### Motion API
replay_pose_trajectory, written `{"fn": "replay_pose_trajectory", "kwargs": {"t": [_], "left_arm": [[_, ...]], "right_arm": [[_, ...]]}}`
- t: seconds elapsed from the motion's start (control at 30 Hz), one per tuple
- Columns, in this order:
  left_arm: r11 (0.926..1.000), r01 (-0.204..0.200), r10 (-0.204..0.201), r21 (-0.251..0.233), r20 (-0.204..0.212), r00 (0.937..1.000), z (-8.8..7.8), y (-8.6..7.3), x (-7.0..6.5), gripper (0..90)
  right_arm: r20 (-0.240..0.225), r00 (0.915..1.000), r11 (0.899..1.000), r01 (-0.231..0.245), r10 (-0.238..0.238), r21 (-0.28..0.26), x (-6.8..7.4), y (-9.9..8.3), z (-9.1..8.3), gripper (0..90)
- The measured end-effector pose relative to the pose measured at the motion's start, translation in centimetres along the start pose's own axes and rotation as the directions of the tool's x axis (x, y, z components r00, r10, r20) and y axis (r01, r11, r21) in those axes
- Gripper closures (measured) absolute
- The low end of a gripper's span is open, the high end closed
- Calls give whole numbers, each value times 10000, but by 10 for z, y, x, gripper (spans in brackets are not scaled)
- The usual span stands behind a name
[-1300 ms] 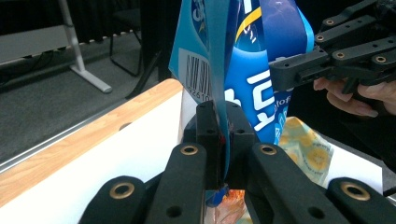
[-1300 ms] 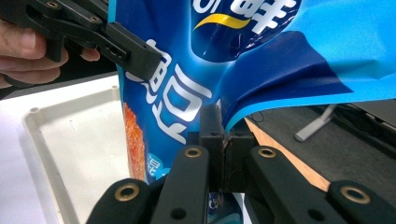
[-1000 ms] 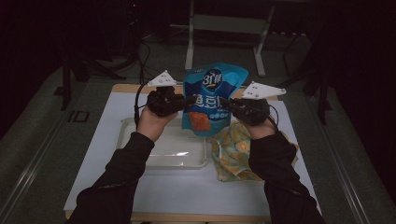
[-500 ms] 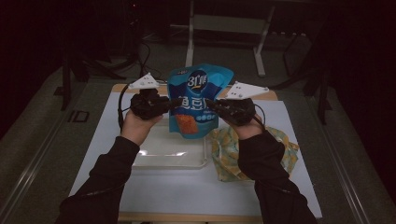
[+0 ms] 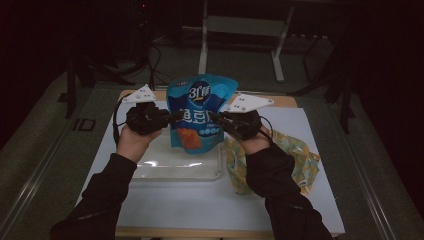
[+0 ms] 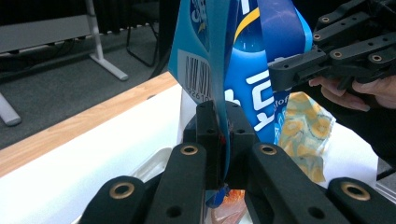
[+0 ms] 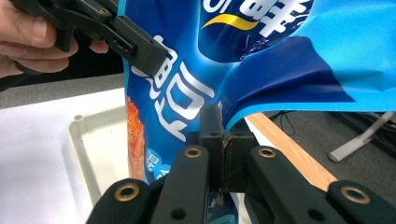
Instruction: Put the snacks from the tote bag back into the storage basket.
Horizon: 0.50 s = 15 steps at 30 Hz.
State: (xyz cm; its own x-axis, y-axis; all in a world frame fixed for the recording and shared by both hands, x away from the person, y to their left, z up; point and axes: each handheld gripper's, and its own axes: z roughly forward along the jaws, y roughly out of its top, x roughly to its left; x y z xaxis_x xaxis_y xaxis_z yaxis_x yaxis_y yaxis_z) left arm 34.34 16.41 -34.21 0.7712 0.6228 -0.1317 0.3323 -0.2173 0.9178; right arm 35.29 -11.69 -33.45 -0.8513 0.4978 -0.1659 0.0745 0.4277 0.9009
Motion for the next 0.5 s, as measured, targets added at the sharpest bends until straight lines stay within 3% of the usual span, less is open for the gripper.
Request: {"fn": "replay_pose_trajectory", "kwargs": {"t": [0.5], "left_arm": [[9993, 73, -77, 375, 96, 9999, 9, -24, 2, 882]], "right_arm": [[-128, 9994, 9993, -333, 335, 177, 8, -25, 11, 889]]}}
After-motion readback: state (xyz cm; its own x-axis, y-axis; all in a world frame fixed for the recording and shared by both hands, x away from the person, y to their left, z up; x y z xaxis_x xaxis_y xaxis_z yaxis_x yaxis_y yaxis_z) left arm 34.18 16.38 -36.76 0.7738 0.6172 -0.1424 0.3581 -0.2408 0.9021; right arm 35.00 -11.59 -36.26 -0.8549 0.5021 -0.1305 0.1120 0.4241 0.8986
